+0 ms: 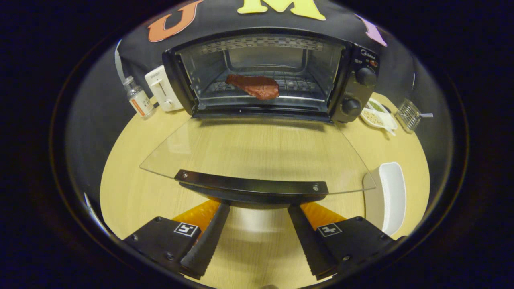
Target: Open the toaster oven, put the food inside, and close the toaster oven door.
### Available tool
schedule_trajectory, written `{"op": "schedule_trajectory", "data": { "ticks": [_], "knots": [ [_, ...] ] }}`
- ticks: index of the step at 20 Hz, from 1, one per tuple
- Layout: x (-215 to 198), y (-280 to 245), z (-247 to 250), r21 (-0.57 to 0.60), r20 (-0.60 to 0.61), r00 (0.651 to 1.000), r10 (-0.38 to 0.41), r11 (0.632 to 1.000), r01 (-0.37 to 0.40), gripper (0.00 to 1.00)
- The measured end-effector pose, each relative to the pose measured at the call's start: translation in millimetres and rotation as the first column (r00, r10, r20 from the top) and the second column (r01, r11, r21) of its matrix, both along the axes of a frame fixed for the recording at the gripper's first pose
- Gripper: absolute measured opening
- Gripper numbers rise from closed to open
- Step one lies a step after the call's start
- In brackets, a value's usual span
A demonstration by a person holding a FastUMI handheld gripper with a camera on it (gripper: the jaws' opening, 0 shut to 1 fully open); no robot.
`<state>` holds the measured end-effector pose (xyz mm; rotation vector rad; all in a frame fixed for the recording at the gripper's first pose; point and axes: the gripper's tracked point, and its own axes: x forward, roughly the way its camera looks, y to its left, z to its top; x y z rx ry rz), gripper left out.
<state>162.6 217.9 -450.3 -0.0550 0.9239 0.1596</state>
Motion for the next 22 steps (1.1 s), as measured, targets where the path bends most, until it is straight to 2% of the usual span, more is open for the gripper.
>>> {"op": "schedule_trajectory", "data": {
  "ticks": [3, 8, 13, 15, 17, 22],
  "knots": [
    [6, 2, 17, 0.02, 0.0, 1.0, -0.006, 1.0, 0.006, 0.93],
    [25, -2, 61, 0.005, 0.065, 0.998, -0.004, 1.0, 0.004, 0.93],
    [40, 9, 97, 0.046, 0.116, 0.993, -0.03, 0.999, 0.025, 0.93],
    [48, 16, 113, 0.086, 0.163, 0.986, -0.032, 0.996, 0.018, 0.93],
    [60, 6, 127, 0.07, 0.199, 0.98, -0.014, 0.998, 0.0, 0.93],
    [54, 0, 138, 0.066, 0.221, 0.975, -0.012, 0.998, -0.003, 0.93]
  ]
}}
